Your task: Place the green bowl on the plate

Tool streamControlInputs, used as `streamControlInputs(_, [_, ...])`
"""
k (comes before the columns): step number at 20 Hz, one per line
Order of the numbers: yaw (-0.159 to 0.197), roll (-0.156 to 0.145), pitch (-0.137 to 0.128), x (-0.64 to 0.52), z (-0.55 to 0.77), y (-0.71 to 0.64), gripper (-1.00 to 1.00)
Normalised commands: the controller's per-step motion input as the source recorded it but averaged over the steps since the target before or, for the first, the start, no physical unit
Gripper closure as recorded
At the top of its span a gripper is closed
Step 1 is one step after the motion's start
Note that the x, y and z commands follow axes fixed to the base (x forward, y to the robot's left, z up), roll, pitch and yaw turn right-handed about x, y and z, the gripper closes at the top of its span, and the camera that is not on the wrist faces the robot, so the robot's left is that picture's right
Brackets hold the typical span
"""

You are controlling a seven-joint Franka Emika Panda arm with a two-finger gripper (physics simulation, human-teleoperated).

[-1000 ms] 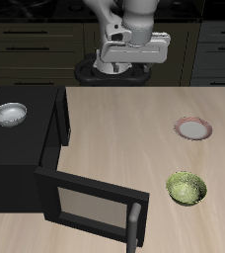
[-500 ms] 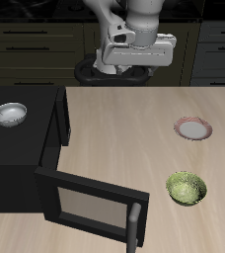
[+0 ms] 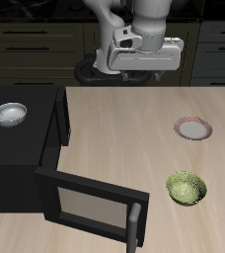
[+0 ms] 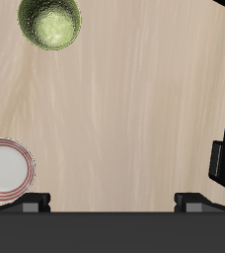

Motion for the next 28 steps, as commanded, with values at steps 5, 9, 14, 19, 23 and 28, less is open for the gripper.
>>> streamControlInputs(5, [-0.004, 0.018, -0.011, 0.25, 0.05, 0.12, -1.00])
streamControlInputs(9, [-0.017, 0.028, -0.002, 0.36, 0.05, 0.17, -1.00])
streamControlInputs(14, [0.000, 0.016, -0.012, 0.19, 0.01, 0.08, -1.00])
streamControlInputs(19, [-0.008, 0.013, -0.013, 0.21, 0.04, 0.01, -1.00])
streamControlInputs(23, [-0.063, 0.062, -0.063, 0.30, 0.14, 0.05, -1.00])
streamControlInputs(28, [0.006, -0.032, 0.005, 0.18, 0.02, 0.01, -1.00])
